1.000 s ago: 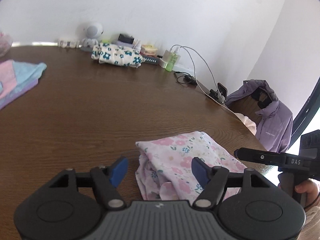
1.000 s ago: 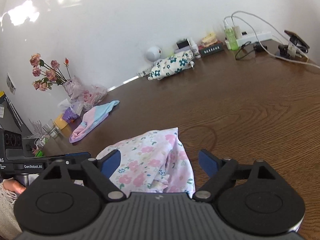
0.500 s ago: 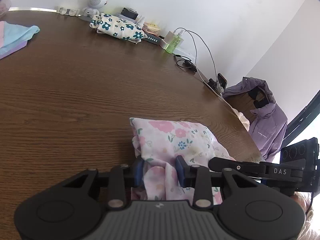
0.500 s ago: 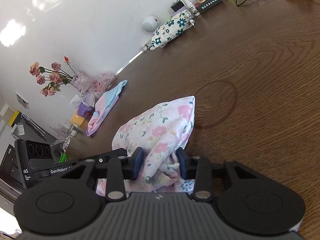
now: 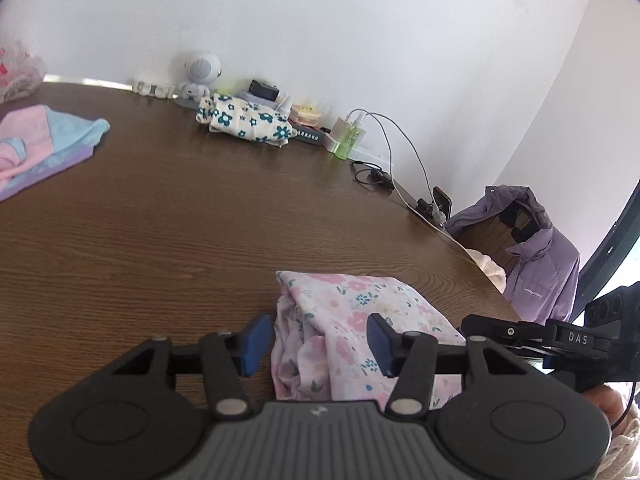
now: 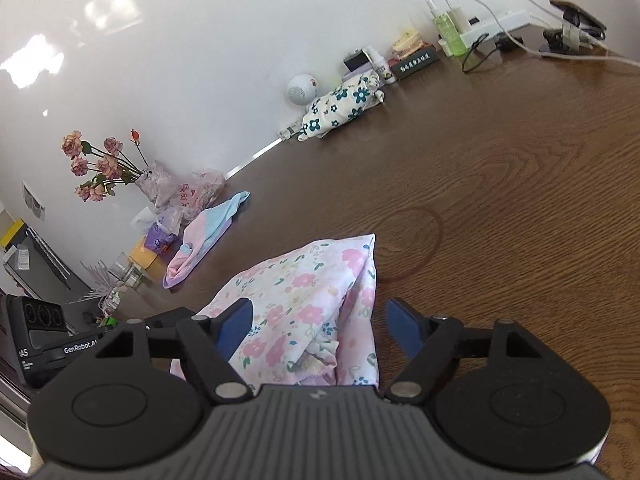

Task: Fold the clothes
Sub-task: 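Grasp the folded dress bundle with the right gripper and lift it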

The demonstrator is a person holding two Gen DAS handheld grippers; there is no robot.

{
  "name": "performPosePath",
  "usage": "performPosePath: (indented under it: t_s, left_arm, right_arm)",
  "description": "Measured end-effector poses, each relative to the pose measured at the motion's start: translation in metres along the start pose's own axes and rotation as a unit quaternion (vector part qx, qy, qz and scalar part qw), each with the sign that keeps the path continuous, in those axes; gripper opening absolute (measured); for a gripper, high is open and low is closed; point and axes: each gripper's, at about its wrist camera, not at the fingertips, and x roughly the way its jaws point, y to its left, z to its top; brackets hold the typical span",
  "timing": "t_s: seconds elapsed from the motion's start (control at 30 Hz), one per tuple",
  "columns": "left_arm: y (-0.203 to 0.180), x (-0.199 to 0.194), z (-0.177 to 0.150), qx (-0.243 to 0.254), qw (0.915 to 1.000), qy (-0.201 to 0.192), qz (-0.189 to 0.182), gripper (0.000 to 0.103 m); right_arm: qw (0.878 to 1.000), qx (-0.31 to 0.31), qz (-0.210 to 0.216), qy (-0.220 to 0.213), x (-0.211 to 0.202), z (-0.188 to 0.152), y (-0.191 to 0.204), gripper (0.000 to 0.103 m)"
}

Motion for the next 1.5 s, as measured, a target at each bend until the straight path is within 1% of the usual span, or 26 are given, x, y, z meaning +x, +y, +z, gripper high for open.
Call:
performPosePath:
  t_s: [0.07, 0.13, 0.2, 0.3, 0.47, 0.5, 0.53, 0.57, 0.6, 0.63, 0.67, 0.7, 0.73, 0.77, 0.8, 0.9, 0.97, 1.1, 1.13, 1.17, 1.2, 1.23, 1.27, 1.3, 1.43, 1.5]
  left_arm:
    - [-0.008, -0.002, -0.003, 0.025, 0.9997, -0.001, -0.007, 0.033]
    - [-0.016, -0.004, -0.006, 0.050, 0.9987, -0.001, -0.015, 0.015]
    - [-0.024, -0.007, -0.009, 0.074, 0.9970, -0.002, -0.022, 0.007]
    - [-0.033, 0.004, -0.019, 0.102, 0.9945, 0.014, -0.019, 0.007]
    - [-0.030, 0.021, -0.031, 0.096, 0.9947, 0.032, -0.020, 0.006]
    - [-0.029, 0.018, -0.030, 0.092, 0.9950, 0.031, -0.023, 0.009]
    - [-0.029, 0.014, -0.029, 0.088, 0.9953, 0.029, -0.029, 0.018]
    - [-0.028, 0.009, -0.027, 0.082, 0.9957, 0.023, -0.035, 0.025]
    - [-0.026, 0.004, -0.024, 0.076, 0.9963, 0.015, -0.038, 0.039]
    - [-0.025, 0.000, -0.022, 0.071, 0.9967, 0.006, -0.037, 0.049]
    - [-0.023, -0.005, -0.020, 0.067, 0.9972, -0.003, -0.034, 0.053]
    - [-0.021, -0.008, -0.018, 0.062, 0.9976, -0.011, -0.028, 0.062]
    - [-0.018, -0.009, -0.015, 0.055, 0.9982, -0.017, -0.019, 0.070]
    - [-0.014, -0.009, -0.013, 0.045, 0.9988, -0.019, -0.011, 0.074]
    - [-0.009, -0.006, -0.010, 0.031, 0.9994, -0.015, -0.003, 0.080]
    - [0.010, 0.012, -0.003, -0.025, 0.9995, 0.018, 0.002, 0.080]
    - [0.023, 0.025, 0.000, -0.066, 0.9968, 0.045, -0.004, 0.080]
    - [0.035, 0.043, 0.002, -0.110, 0.9905, 0.075, -0.035, 0.076]
    - [0.035, 0.046, 0.003, -0.113, 0.9896, 0.080, -0.038, 0.058]
    - [0.035, 0.050, 0.002, -0.116, 0.9888, 0.086, -0.040, 0.047]
    - [0.034, 0.053, 0.001, -0.117, 0.9883, 0.088, -0.043, 0.041]
    - [0.033, 0.055, 0.000, -0.120, 0.9878, 0.087, -0.046, 0.041]
    - [0.033, 0.057, 0.000, -0.125, 0.9871, 0.087, -0.049, 0.040]
    - [0.033, 0.059, 0.000, -0.129, 0.9864, 0.088, -0.052, 0.039]
    - [0.030, 0.064, -0.001, -0.139, 0.9843, 0.090, -0.060, 0.039]
    - [0.031, 0.066, -0.002, -0.147, 0.9827, 0.092, -0.065, 0.033]
  right_arm:
    - [0.999, -0.036, -0.003, -0.019, -0.007, 0.000, 0.011, 0.072]
    - [0.996, -0.076, -0.001, -0.038, -0.014, 0.000, 0.024, 0.059]
    - [0.994, -0.107, 0.013, -0.027, -0.009, -0.002, 0.036, 0.037]
    - [0.990, -0.141, 0.022, 0.007, 0.008, -0.010, 0.050, 0.026]
    - [0.990, -0.139, 0.002, 0.027, 0.021, -0.021, 0.049, 0.023]
    - [0.990, -0.137, -0.001, 0.030, 0.024, -0.023, 0.048, 0.023]
    - [0.990, -0.135, -0.001, 0.029, 0.023, -0.024, 0.048, 0.023]
    - [0.991, -0.130, 0.006, 0.019, 0.016, -0.022, 0.048, 0.027]
    - [0.992, -0.123, 0.013, 0.008, 0.009, -0.019, 0.046, 0.037]
    - [0.993, -0.116, 0.019, -0.003, 0.002, -0.015, 0.044, 0.045]
    - [0.994, -0.108, 0.018, -0.006, -0.001, -0.011, 0.041, 0.060]
    - [0.995, -0.098, 0.015, -0.002, 0.000, -0.009, 0.036, 0.073]
    - [0.996, -0.087, 0.011, 0.002, 0.001, -0.006, 0.031, 0.078]
    - [0.997, -0.077, 0.007, 0.006, 0.003, -0.003, 0.025, 0.083]
    - [0.998, -0.066, 0.004, 0.010, 0.004, -0.001, 0.020, 0.083]
    - [0.999, -0.034, -0.005, 0.025, 0.009, 0.006, 0.006, 0.084]
    - [0.999, -0.013, -0.001, 0.047, 0.019, 0.008, -0.002, 0.084]
    - [0.997, 0.006, 0.017, 0.071, 0.032, 0.009, -0.008, 0.084]
    - [0.997, 0.009, 0.021, 0.072, 0.034, 0.009, -0.008, 0.084]
    - [0.997, 0.015, 0.021, 0.071, 0.036, 0.009, -0.007, 0.083]
    - [0.997, 0.022, 0.021, 0.070, 0.038, 0.008, -0.007, 0.073]
    - [0.997, 0.033, 0.023, 0.072, 0.041, 0.007, -0.007, 0.067]
    - [0.996, 0.042, 0.028, 0.074, 0.044, 0.006, -0.008, 0.056]
    - [0.995, 0.050, 0.037, 0.077, 0.046, 0.004, -0.008, 0.051]
    - [0.994, 0.057, 0.041, 0.078, 0.053, 0.000, -0.006, 0.042]
    - [0.993, 0.065, 0.047, 0.083, 0.056, -0.001, -0.007, 0.032]
